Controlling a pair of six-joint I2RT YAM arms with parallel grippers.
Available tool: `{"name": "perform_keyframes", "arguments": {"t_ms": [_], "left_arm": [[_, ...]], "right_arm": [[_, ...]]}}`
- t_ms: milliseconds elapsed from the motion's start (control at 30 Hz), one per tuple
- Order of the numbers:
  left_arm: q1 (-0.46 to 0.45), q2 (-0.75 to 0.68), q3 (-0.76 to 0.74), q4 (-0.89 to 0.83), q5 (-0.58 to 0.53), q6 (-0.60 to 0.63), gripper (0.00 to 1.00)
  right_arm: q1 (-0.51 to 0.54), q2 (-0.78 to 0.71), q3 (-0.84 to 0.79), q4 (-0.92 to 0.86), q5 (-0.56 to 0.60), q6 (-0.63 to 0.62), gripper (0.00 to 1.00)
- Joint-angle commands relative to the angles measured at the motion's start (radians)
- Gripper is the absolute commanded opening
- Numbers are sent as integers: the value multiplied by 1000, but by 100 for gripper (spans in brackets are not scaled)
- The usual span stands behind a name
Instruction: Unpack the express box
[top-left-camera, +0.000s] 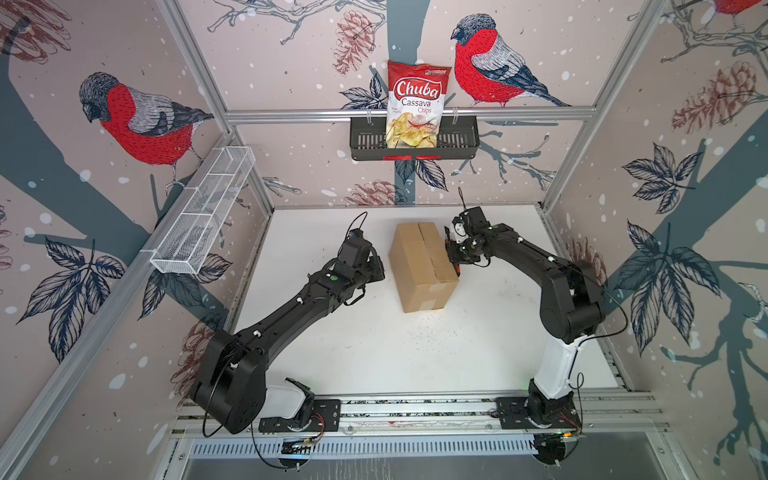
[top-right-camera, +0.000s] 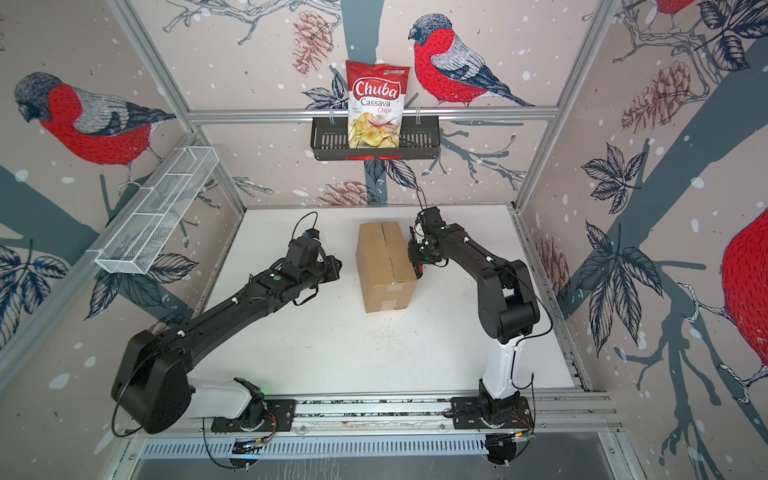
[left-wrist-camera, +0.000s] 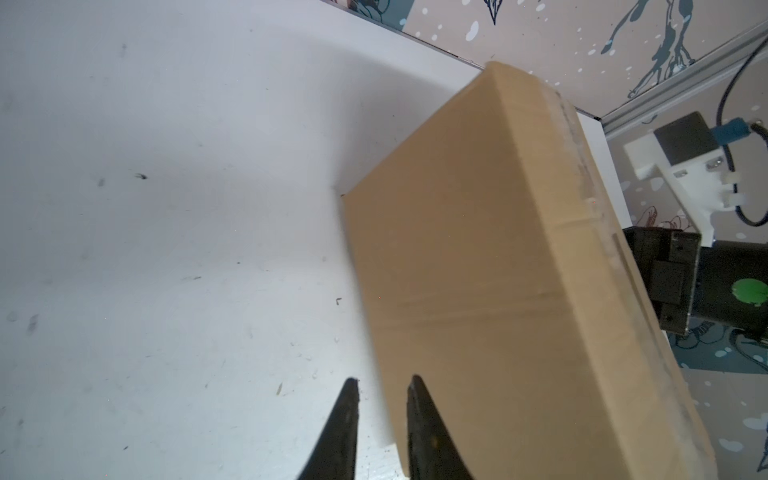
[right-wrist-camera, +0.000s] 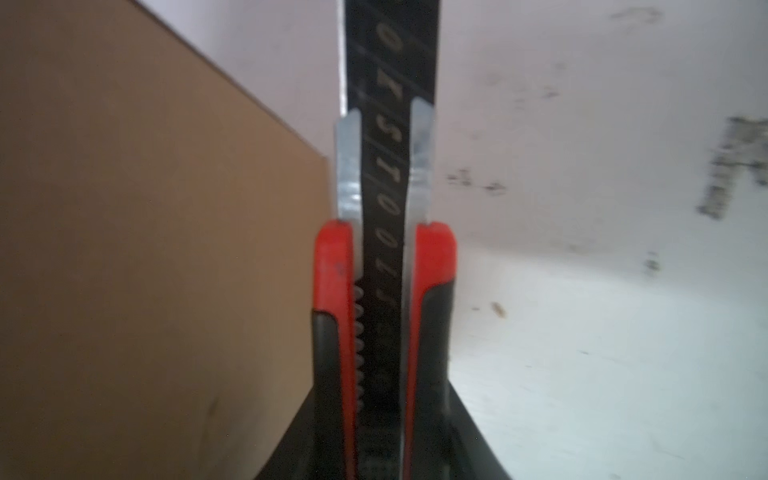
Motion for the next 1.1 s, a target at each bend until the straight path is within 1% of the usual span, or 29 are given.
{"name": "perform_keyframes", "arguments": {"t_ms": [0, 167, 367, 533, 600, 700, 800, 900, 1067], "left_arm": [[13, -41, -6, -22, -60, 10, 24], [14, -63, 19, -9, -38, 8, 24], [13, -52, 19, 24, -28, 16, 24], [13, -11, 27, 58, -5, 23, 24], [13, 19, 34, 64, 2, 38, 23], [14, 63, 93, 72, 20, 61, 23], [13, 103, 127, 79, 43, 73, 23], [13, 140, 153, 81, 68, 76, 23], [14, 196, 188, 79, 83, 81, 22]], "right_arm": [[-11, 26, -55, -82, 176, -34, 10], [-47, 36, -107, -65, 219, -38, 12], [-53, 20, -114, -36, 160, -25, 12], [-61, 25, -116, -49, 177, -7, 15], [-64, 31, -125, -46, 180, -2, 17], [-66, 35, -138, -36, 178, 6, 23], [-68, 35, -144, -29, 178, 11, 30], [-72, 33, -148, -26, 177, 14, 35], [-75, 16, -145, -32, 177, 17, 47]]}}
